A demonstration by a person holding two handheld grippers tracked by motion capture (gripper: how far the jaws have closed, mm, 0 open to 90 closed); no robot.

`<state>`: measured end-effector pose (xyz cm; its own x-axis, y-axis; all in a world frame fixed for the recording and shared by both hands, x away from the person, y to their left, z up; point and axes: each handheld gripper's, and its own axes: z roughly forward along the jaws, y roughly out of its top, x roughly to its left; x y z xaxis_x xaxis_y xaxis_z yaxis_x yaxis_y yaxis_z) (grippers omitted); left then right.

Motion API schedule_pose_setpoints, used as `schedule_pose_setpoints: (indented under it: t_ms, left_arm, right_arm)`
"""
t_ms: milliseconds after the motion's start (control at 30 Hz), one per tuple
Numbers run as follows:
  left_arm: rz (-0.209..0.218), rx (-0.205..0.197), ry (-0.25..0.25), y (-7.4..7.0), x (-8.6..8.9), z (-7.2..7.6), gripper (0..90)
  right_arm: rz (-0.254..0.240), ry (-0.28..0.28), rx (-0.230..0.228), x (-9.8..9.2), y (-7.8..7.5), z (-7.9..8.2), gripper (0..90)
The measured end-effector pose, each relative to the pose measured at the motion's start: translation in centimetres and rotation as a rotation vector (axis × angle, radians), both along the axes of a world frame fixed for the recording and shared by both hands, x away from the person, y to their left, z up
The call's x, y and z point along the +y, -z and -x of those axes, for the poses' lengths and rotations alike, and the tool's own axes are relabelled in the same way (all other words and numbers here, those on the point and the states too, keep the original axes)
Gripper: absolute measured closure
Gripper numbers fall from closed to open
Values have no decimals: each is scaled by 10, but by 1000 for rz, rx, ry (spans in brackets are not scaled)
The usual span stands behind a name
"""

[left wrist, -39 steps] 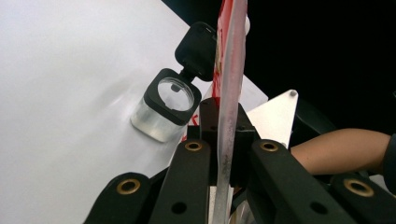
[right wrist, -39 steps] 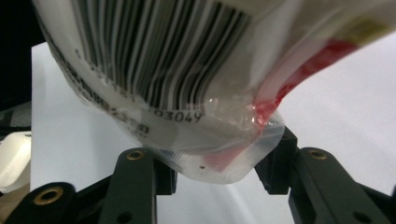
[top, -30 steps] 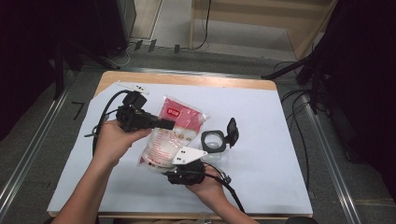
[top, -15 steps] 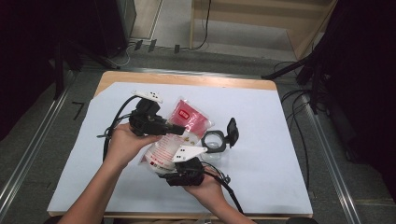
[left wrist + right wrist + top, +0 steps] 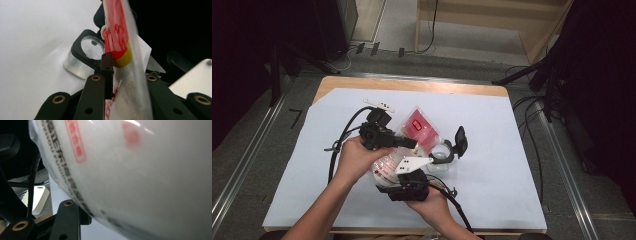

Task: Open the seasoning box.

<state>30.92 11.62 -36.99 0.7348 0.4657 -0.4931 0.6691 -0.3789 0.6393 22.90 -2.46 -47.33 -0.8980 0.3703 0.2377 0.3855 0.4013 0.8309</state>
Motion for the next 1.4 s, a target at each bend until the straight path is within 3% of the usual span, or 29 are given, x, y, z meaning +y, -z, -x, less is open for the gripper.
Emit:
schedule_pose_setpoints:
  t_ms: [200,433,567,767,867,1067,1233,1400]
  left_arm:
    - [-30,-4,-15,-1,-9,3,817]
    - [-9,18,-10,3,-10,1,780]
    - [2,28,-23,2,-10,0,733]
    - [-16,32,-38,-2,-5,0,702]
    - [-13,35,-40,-4,-2,0,704]
    - [-27,20,-47,-5,-3,2,853]
    - [-36,27,-37,-4,-8,3,865]
    - [6,59,-63,-2,-10,4,858]
  right_arm:
    - [-7,30,22,1,0,2,504]
    - [-19,47,54,-2,1,1,546]
    - [-51,51,95,-3,3,0,549]
    - [-85,70,143,-8,7,-3,549]
    - [-85,75,139,-9,7,-4,549]
    - [-69,79,102,-8,5,-2,547]
    - [-36,82,75,-6,4,-1,539]
    - [-12,89,39,-3,2,3,524]
